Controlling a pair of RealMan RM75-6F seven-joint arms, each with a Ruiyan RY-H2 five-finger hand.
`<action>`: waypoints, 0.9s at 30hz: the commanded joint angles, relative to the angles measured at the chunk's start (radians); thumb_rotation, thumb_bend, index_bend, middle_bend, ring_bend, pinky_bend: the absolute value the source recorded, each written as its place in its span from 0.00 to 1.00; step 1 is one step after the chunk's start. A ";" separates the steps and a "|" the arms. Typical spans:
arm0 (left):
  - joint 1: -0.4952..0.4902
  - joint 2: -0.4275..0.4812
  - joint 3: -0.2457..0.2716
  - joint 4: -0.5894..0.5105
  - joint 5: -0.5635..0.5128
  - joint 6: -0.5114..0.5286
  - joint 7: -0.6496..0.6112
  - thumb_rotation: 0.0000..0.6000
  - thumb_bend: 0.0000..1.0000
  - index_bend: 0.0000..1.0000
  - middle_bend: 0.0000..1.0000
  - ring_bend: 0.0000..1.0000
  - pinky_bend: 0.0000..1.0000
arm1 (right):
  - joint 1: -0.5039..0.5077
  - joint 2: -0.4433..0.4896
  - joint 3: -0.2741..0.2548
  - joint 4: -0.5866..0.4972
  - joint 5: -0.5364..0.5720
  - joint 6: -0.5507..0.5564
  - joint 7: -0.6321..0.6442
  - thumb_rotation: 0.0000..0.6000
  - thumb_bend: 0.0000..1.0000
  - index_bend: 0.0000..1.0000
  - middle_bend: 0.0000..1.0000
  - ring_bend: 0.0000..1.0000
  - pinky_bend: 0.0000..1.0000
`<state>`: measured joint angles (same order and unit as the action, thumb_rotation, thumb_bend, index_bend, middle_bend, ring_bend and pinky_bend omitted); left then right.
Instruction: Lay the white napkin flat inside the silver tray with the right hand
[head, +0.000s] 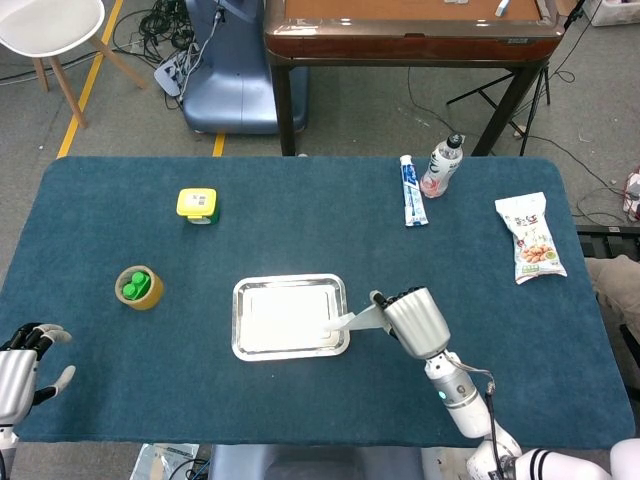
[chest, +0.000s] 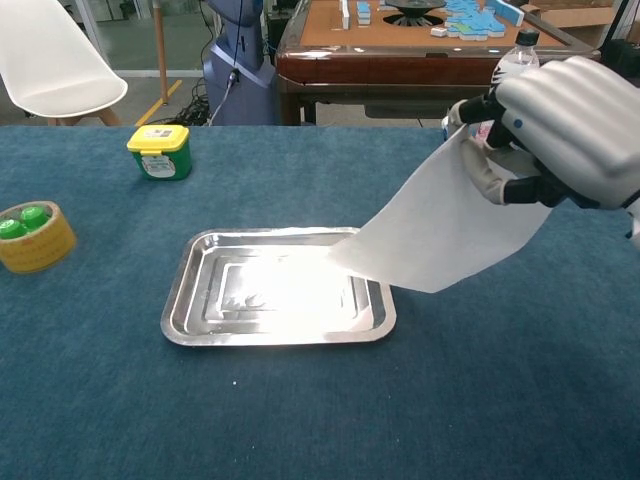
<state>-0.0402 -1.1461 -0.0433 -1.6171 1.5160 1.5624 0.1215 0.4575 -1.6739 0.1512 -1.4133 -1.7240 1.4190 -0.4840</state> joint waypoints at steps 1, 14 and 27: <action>0.001 0.001 0.000 0.000 0.001 0.001 0.000 1.00 0.23 0.41 0.35 0.23 0.48 | 0.015 -0.011 0.010 -0.009 0.000 -0.011 -0.019 1.00 0.65 0.60 1.00 1.00 1.00; 0.003 0.007 0.001 -0.005 0.004 0.005 -0.008 1.00 0.23 0.41 0.35 0.23 0.48 | 0.060 -0.046 0.079 -0.064 0.055 -0.026 -0.117 1.00 0.65 0.60 1.00 1.00 1.00; 0.006 0.011 0.001 -0.010 0.004 0.006 -0.010 1.00 0.23 0.41 0.35 0.23 0.48 | 0.121 -0.164 0.141 0.052 0.064 0.032 -0.078 1.00 0.65 0.60 1.00 1.00 1.00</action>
<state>-0.0347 -1.1351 -0.0418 -1.6268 1.5202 1.5686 0.1116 0.5708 -1.8295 0.2847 -1.3708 -1.6627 1.4493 -0.5679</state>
